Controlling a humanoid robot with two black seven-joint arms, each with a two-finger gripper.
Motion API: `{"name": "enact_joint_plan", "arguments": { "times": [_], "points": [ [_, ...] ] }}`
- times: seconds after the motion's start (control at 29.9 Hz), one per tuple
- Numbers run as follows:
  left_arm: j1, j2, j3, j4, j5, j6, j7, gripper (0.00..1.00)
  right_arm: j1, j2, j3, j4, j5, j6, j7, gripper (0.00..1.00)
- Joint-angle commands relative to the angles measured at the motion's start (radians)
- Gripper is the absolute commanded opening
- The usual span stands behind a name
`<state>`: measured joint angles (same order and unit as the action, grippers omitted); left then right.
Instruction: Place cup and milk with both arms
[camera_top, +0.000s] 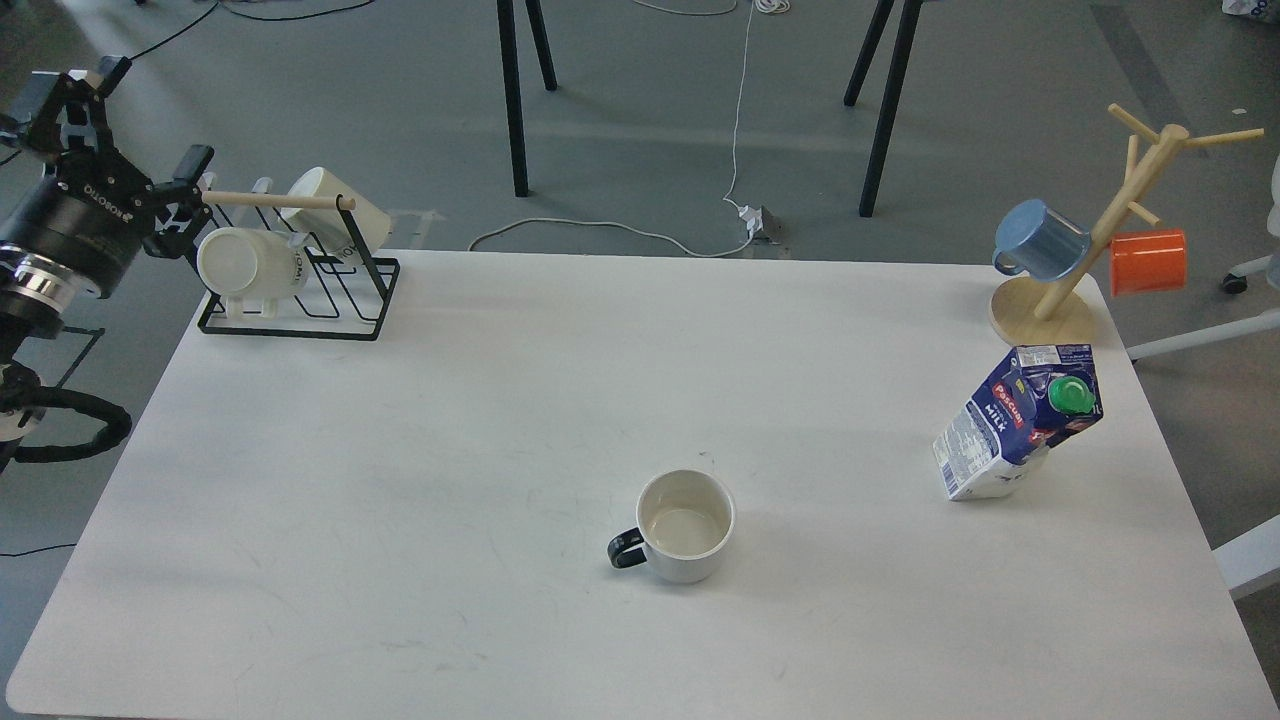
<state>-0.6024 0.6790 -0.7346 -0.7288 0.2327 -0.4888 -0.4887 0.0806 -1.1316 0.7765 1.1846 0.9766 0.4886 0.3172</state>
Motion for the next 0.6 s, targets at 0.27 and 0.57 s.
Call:
{"name": "enact_joint_plan", "arguments": {
  "times": [0.27,0.57],
  "points": [
    [0.053,-0.019,0.014,0.002,-0.003,0.0,0.0,0.99,-0.349,-0.011,-0.068,0.121,-0.068,0.0,0.003,0.99],
    [0.069,-0.022,0.037,0.003,-0.001,0.0,0.0,0.99,-0.182,0.232,-0.097,0.121,-0.294,0.0,0.006,0.99]
  ]
}}
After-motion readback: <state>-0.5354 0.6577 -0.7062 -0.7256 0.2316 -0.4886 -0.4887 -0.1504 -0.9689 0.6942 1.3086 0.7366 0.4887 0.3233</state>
